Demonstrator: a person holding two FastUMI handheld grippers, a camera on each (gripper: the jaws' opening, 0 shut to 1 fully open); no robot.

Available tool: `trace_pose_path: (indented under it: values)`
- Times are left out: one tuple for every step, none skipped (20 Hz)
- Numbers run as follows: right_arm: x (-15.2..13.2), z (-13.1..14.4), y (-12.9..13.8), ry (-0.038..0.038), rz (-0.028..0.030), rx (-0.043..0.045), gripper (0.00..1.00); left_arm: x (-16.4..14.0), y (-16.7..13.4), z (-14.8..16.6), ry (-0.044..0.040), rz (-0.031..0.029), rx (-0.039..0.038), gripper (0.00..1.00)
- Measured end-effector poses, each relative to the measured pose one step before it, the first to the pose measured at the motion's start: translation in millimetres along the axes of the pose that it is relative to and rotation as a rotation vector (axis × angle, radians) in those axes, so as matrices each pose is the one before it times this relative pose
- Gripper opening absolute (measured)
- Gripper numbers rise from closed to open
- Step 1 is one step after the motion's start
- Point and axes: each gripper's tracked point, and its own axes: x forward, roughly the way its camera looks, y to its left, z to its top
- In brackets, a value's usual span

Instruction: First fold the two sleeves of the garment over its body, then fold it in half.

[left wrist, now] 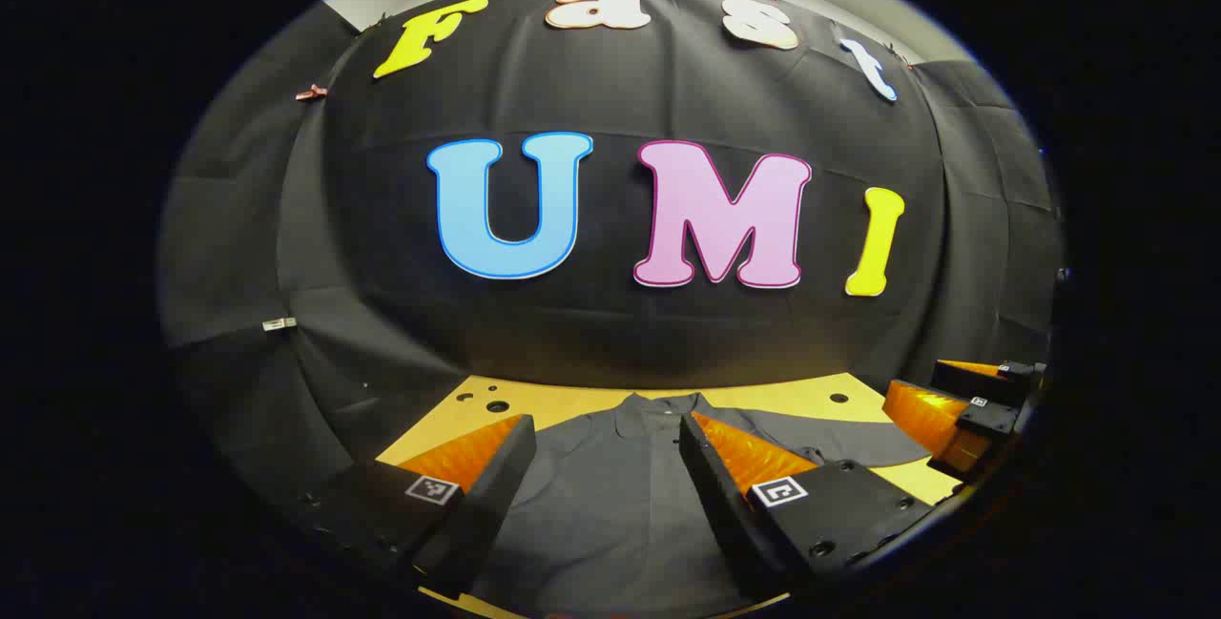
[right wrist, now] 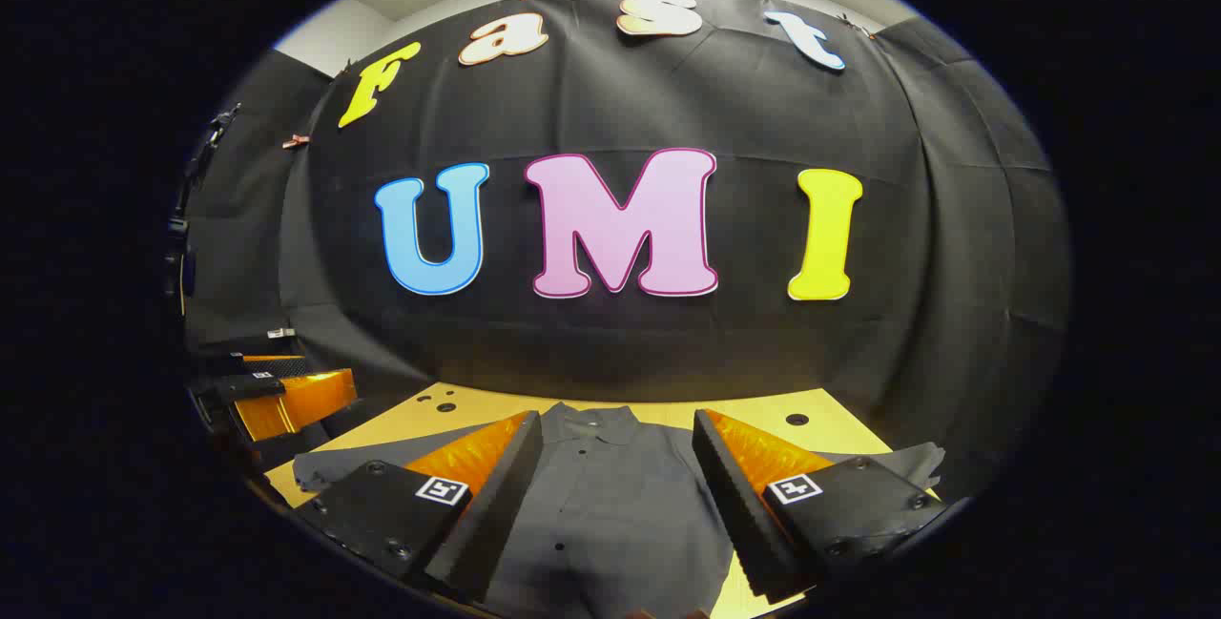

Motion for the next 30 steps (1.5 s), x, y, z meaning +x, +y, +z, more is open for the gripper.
trace_pose_path:
  values:
    - [1.14,0.19,-2.02,-0.00032,-0.00284,0.00134,0.98,-0.39,1.58,1.33,-0.00206,0.00385,-0.00087,0.96]
    - [0.41,1.16,-1.37,-0.00113,-0.00034,0.00359,0.98,2.47,1.90,1.68,0.00174,0.00440,-0.00554,0.96]
    - [0.53,0.40,-0.78,0.00041,0.00069,0.00345,0.98,1.47,0.90,-1.05,0.00340,0.00263,-0.01019,0.96]
    - [1.09,-0.76,-0.98,0.00530,0.00110,0.00374,0.98,0.39,0.56,0.40,0.00256,0.00203,-0.01015,0.96]
    - [0.33,1.08,-0.73,0.00140,0.00124,0.00500,0.98,-0.17,1.54,-1.80,0.00078,0.00773,-0.00661,0.96]
    - [0.93,1.97,-2.00,-0.00729,-0.00342,0.00454,0.98,0.27,-0.12,-0.52,0.00153,-0.00221,-0.00569,0.96]
    - [1.05,3.70,-2.07,-0.01046,-0.00856,0.00038,0.98,-0.04,-5.00,-1.97,0.00279,-0.01554,-0.00336,0.96]
    - [0.79,0.90,-1.06,-0.00411,-0.00561,-0.00130,0.98,-0.53,-3.12,-0.77,0.00105,-0.01021,0.00173,0.96]
    - [0.75,0.04,0.12,-0.00008,-0.00458,-0.00380,0.98,0.84,-1.28,-1.68,-0.00016,-0.00573,0.00488,0.96]
    - [0.42,-1.62,-0.58,0.00240,-0.00692,-0.00377,0.97,0.57,-2.05,-0.85,0.00242,-0.00773,0.00324,0.96]
    - [-0.27,-2.14,0.30,0.00426,-0.00190,-0.00185,0.97,0.04,-1.26,-0.60,0.00070,-0.00762,-0.00006,0.96]
    - [0.56,-3.03,2.45,0.00865,0.00242,-0.00326,0.97,1.27,-1.43,0.87,-0.00189,-0.00709,-0.00083,0.96]
    - [0.47,-4.30,2.59,0.01307,0.00368,-0.00666,0.98,1.32,-0.05,-2.06,0.00188,-0.00696,0.00154,0.96]
    - [2.23,-2.71,2.01,0.01237,0.00169,-0.00401,0.97,1.02,1.20,-0.22,0.00338,-0.00038,0.00541,0.96]
    - [1.37,-1.01,1.36,0.00691,0.00342,0.00131,0.98,1.05,2.01,-2.19,0.00375,0.00299,0.00483,0.96]
    - [1.09,-0.82,0.00,0.00102,0.00077,0.00272,0.98,1.69,2.30,-0.28,0.00342,0.00221,0.00040,0.96]
    - [2.27,1.51,0.76,-0.00181,-0.00287,-0.00102,0.98,1.99,3.14,-0.57,0.00196,0.00380,-0.00222,0.96]
    - [1.14,0.90,-2.46,-0.00428,-0.00831,-0.00386,0.97,1.15,3.62,1.05,0.00092,0.00537,-0.00232,0.96]
    - [2.39,-0.68,-2.59,0.00157,-0.00989,-0.00194,0.97,1.55,4.11,-2.14,0.00382,0.00640,-0.00145,0.96]
    - [3.13,-2.47,-1.76,0.00911,-0.00849,0.00252,0.97,2.49,3.76,-1.32,0.00504,0.00794,-0.00287,0.96]
    - [1.96,-1.43,-2.73,0.00620,-0.00962,0.00550,0.97,1.73,2.82,-1.17,0.00196,0.00408,-0.00583,0.96]
    - [3.29,-1.08,-4.34,0.00640,-0.01371,0.00389,0.97,1.68,3.03,0.24,0.00229,0.00597,-0.00603,0.96]
    - [1.91,-1.46,-5.17,0.00781,-0.01779,0.00044,0.97,1.75,3.09,-1.07,0.00199,0.00634,-0.00340,0.96]
    - [3.25,-0.75,-4.81,0.00489,-0.01415,0.00170,0.97,2.04,2.36,1.15,0.00052,0.00467,-0.00137,0.96]
    - [3.12,0.09,-4.50,0.00364,-0.01132,0.00425,0.97,1.52,2.04,-0.72,0.00010,0.00481,-0.00112,0.96]
    - [3.41,0.69,-5.35,0.00063,-0.01559,0.00494,0.97,2.17,2.16,-0.33,0.00254,0.00470,-0.00104,0.96]
    - [3.01,1.27,-5.79,-0.00102,-0.01786,0.00262,0.97,1.44,1.23,-1.36,0.00502,0.00205,-0.00100,0.96]
    - [3.67,0.27,-6.25,0.00114,-0.01601,0.00032,0.97,1.82,1.04,-1.46,0.00674,0.00080,-0.00046,0.96]
    - [4.81,1.51,-5.86,0.00071,-0.01411,0.00120,0.97,3.05,0.24,-1.60,0.00558,-0.00016,0.00063,0.96]
    - [6.00,-0.48,-7.44,0.00542,-0.01713,0.00453,0.97,1.29,0.30,0.11,0.00632,0.00022,0.00149,0.96]
